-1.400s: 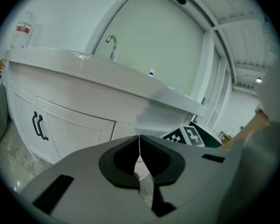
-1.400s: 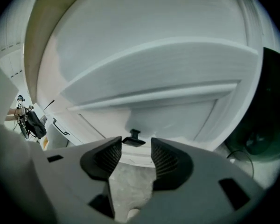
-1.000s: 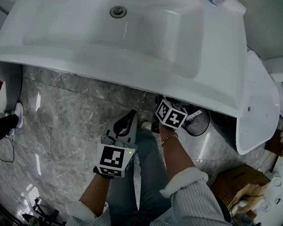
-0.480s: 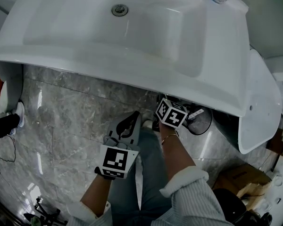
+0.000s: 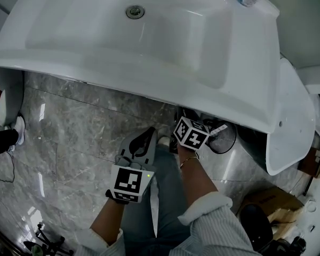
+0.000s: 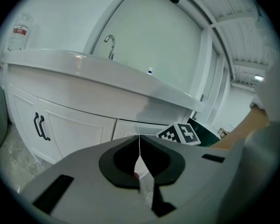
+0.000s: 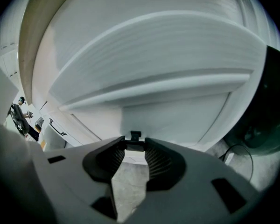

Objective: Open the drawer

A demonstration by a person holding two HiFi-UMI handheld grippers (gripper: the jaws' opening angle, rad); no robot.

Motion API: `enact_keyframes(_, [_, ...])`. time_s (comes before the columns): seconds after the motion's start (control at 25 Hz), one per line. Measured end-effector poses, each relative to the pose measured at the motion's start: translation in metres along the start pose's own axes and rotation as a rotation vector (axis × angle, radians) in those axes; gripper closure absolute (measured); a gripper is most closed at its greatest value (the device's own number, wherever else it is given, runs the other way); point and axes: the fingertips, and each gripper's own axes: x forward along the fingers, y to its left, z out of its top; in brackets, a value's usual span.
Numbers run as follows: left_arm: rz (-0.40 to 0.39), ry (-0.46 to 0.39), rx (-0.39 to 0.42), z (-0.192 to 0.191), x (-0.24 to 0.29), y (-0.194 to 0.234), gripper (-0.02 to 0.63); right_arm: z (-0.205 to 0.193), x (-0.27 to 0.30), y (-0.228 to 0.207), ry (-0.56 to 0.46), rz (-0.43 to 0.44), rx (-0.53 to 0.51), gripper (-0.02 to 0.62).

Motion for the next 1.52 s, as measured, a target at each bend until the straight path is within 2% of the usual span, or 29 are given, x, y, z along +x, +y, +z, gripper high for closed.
enact_keyframes(0.2, [0.017,-0.004,-0.016,-0.001,-0.001,0.002,0.586,-0.011,-0.009,0.002,0.003,-0.003,0.027,0.454])
enact_keyframes(1.08, [0.029,0.004,-0.03,-0.012,-0.015,-0.002,0.586,-0.067,-0.055,0.015,0.052,0.022,0.029,0.456])
enact_keyframes(1.52, [0.033,0.002,-0.029,-0.015,-0.024,-0.003,0.586,-0.078,-0.065,0.017,0.056,0.016,0.019,0.456])
